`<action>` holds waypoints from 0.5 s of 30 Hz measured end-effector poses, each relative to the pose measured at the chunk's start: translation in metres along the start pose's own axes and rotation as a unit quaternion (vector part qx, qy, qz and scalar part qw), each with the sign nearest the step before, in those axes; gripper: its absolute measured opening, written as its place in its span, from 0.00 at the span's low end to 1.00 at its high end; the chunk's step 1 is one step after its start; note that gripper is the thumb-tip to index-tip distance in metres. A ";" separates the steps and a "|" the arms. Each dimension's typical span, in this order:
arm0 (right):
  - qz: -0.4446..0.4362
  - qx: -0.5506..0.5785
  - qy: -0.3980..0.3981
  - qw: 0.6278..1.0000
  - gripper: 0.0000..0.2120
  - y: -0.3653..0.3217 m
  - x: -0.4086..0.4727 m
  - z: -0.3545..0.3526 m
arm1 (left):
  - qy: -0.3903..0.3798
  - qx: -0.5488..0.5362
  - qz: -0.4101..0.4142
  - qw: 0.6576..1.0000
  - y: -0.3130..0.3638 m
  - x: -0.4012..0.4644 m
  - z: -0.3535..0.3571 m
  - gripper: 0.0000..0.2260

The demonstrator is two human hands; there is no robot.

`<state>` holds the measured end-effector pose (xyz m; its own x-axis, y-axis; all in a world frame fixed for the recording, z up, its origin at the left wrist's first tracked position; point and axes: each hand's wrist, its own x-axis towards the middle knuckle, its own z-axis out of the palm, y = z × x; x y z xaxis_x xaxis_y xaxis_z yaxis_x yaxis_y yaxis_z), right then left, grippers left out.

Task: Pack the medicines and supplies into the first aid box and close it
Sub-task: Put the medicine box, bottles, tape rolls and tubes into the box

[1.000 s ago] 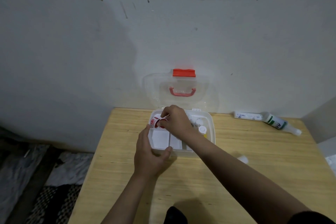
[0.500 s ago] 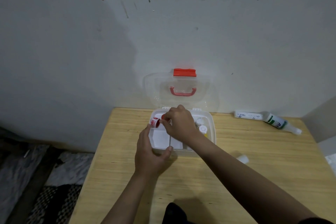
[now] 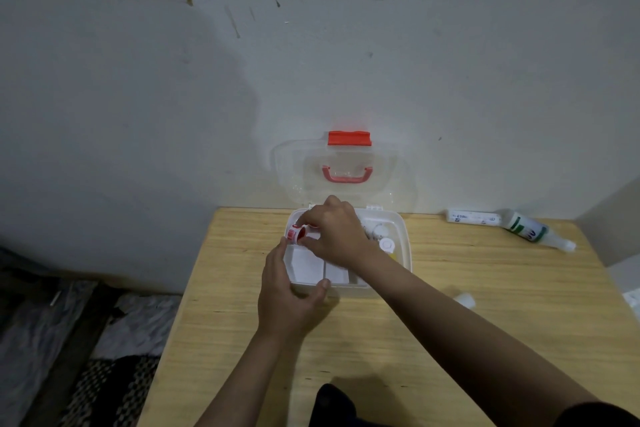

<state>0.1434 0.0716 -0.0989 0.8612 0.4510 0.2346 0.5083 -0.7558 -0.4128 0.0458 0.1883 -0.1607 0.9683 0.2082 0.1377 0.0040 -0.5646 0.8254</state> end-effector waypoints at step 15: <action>0.000 0.046 -0.048 0.998 0.11 0.002 0.003 0.009 | -0.002 0.007 -0.007 1.000 -0.005 0.000 0.002 0.42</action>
<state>0.1471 0.0758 -0.1072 0.8543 0.4975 0.1508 0.5012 -0.7111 -0.4931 0.0461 0.1890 -0.1660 0.9692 0.2127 0.1243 0.0206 -0.5729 0.8193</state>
